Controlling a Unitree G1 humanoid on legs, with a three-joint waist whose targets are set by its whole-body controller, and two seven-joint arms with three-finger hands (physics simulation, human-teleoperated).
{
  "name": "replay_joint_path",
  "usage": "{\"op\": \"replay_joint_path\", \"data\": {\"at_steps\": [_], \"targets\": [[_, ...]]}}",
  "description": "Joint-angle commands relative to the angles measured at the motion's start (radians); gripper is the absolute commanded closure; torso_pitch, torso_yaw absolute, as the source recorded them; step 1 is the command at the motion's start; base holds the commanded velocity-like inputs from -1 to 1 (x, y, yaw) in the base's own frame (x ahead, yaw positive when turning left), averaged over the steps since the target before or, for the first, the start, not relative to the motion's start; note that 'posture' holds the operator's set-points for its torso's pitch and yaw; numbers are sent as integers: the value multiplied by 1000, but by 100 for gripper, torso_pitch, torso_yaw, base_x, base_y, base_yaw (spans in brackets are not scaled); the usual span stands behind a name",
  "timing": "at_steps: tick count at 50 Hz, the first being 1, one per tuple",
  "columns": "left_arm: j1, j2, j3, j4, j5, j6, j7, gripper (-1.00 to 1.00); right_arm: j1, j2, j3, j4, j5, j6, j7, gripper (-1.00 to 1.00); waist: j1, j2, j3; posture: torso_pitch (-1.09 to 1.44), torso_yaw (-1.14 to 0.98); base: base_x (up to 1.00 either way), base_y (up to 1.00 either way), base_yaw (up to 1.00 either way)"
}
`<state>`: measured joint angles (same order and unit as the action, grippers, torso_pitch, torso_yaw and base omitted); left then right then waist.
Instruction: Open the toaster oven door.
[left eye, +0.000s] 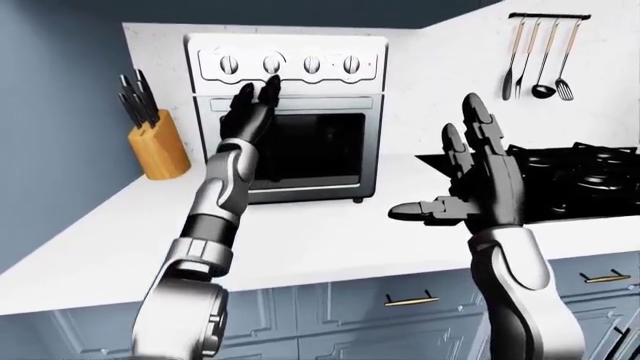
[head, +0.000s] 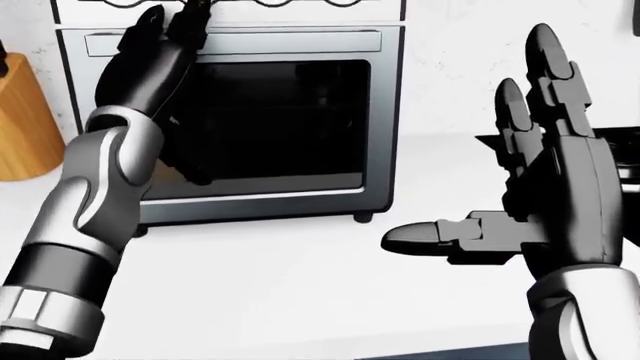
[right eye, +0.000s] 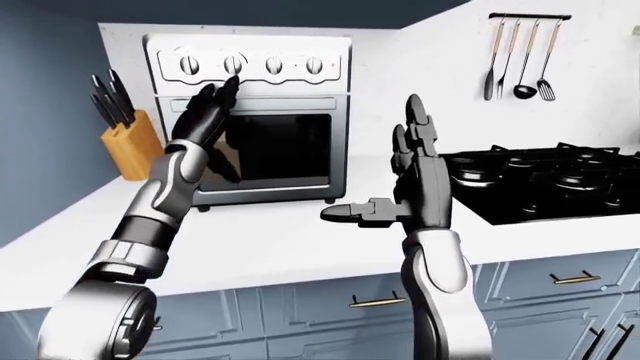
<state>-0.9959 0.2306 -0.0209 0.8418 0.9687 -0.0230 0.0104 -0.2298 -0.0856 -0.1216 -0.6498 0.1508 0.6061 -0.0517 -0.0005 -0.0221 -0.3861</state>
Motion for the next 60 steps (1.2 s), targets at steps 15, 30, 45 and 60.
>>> {"op": "replay_joint_path", "data": {"at_steps": [15, 30, 45, 60], "targets": [[-96, 26, -21, 182, 103, -60, 49, -100, -16, -2, -1, 37, -4, -94, 10, -100, -3, 3, 4, -57, 0, 0, 0, 0], [-85, 24, -20, 195, 114, -77, 37, -41, -19, -2, 0, 6, 0, -59, 0, -100, -5, 4, 2, -57, 0, 0, 0, 0], [-51, 17, -26, 171, 127, -80, 30, -4, -34, -22, -38, -18, 27, -29, -7, -100, -3, 6, -3, -57, 0, 0, 0, 0], [105, 1, -5, -116, 126, -41, -62, 4, -46, -54, -79, -62, 72, 21, -32, -100, 1, 7, 4, -57, 0, 0, 0, 0]]}}
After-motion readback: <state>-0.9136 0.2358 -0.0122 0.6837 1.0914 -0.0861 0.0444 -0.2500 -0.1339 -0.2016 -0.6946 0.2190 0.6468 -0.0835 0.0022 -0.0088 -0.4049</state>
